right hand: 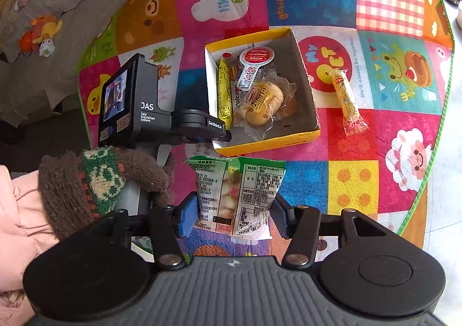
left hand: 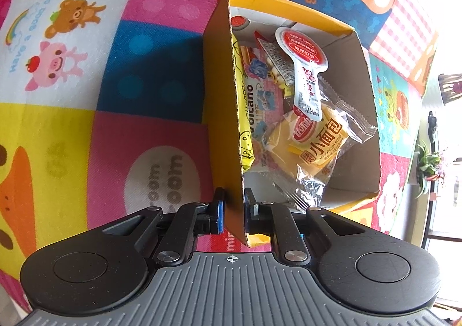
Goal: Organize objects
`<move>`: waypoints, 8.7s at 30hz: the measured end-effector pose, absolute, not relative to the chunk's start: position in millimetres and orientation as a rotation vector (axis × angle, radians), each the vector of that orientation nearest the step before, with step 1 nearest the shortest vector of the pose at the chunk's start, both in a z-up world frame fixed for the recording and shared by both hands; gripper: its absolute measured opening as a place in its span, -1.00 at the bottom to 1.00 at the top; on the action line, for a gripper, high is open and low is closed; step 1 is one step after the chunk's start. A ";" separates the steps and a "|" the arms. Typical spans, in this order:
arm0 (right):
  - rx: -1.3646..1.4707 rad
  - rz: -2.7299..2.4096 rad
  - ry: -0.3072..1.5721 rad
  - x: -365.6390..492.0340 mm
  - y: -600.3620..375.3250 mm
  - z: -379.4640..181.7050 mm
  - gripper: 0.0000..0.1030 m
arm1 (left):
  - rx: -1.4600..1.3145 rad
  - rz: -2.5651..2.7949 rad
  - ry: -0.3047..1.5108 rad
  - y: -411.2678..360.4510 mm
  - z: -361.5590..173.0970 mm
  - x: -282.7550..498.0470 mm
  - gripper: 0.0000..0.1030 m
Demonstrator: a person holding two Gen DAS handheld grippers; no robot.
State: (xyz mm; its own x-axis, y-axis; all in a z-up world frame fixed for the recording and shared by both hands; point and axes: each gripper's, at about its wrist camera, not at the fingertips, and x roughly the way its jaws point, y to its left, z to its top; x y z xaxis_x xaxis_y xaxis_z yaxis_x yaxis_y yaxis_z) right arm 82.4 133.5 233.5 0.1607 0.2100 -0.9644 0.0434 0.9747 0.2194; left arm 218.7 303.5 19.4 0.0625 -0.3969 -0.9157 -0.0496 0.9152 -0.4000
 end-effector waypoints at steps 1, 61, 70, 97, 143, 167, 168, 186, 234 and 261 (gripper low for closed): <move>0.225 0.116 1.415 87.6 132.8 229.8 0.03 | -0.375 -0.270 1.494 304.6 19.0 218.2 -0.71; -0.099 0.218 1.442 253.9 12.6 42.2 -0.04 | -0.344 0.031 1.575 277.0 28.7 210.7 -0.81; -0.107 0.188 1.453 210.5 -0.1 44.4 -0.44 | -0.286 -0.032 1.602 269.6 21.6 217.6 -0.81; 0.200 0.080 1.286 35.7 61.5 275.3 -0.45 | -0.220 -0.258 1.592 297.3 14.2 236.1 -0.75; 0.005 0.107 1.406 152.1 63.8 188.5 -0.20 | -0.383 -0.147 1.606 321.3 16.6 229.7 -0.71; -0.147 0.138 0.871 208.4 27.9 123.1 -0.21 | -0.063 -0.265 1.096 226.9 33.1 275.7 -0.34; -0.129 0.127 0.849 212.2 22.9 125.0 -0.21 | -0.048 -0.249 1.083 228.0 33.5 272.3 -0.25; -0.033 0.059 0.828 80.5 -5.5 85.4 0.76 | -0.041 -0.087 0.777 268.6 58.9 198.0 0.96; -0.016 0.001 0.679 34.7 -1.6 2.7 1.00 | -0.014 -0.045 0.703 192.4 -6.7 59.4 1.00; -0.015 0.000 0.679 34.7 -1.7 2.6 1.00 | 0.003 -0.045 0.704 190.7 -6.7 62.2 1.00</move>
